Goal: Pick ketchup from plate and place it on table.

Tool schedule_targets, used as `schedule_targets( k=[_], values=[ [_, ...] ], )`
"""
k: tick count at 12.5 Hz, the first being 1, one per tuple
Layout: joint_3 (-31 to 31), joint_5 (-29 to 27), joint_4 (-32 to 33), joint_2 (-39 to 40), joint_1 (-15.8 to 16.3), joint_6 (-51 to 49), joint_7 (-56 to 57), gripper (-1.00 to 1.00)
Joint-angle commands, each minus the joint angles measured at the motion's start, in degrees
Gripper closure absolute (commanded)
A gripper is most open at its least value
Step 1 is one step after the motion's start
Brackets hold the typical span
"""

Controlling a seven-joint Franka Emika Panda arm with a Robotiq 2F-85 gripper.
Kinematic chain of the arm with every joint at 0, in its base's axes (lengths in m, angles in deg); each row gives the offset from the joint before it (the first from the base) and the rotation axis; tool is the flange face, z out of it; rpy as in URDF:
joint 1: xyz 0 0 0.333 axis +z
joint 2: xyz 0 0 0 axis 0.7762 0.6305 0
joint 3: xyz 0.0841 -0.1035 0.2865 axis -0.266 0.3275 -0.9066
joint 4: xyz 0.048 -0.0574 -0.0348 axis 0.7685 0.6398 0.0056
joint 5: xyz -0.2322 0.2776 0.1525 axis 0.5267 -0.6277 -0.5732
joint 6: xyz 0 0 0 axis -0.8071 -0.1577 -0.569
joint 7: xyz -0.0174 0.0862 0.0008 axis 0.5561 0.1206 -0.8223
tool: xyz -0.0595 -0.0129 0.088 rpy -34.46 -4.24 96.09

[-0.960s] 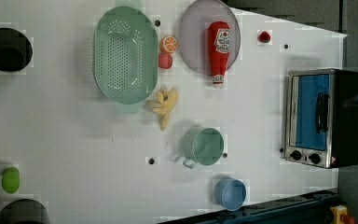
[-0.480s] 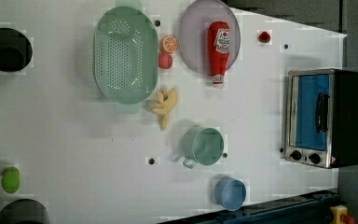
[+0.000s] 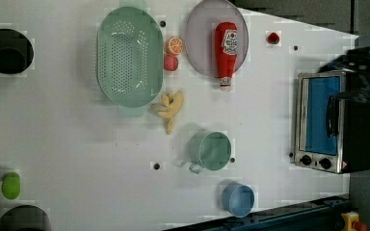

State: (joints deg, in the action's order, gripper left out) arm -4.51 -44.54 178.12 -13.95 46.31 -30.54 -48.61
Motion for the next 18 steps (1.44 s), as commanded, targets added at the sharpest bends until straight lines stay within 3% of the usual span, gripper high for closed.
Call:
schedule_targets(
  k=[1,9,18],
  values=[
    [-0.5,-0.3,0.7,3.3,0.8,3.6,6.0,-1.00],
    [-0.6,0.4,0.4,20.4,3.4,28.2,33.0,-1.00],
    [-0.2,5.9,-1.3,31.2,4.7,44.2,35.9,-1.00]
  ],
)
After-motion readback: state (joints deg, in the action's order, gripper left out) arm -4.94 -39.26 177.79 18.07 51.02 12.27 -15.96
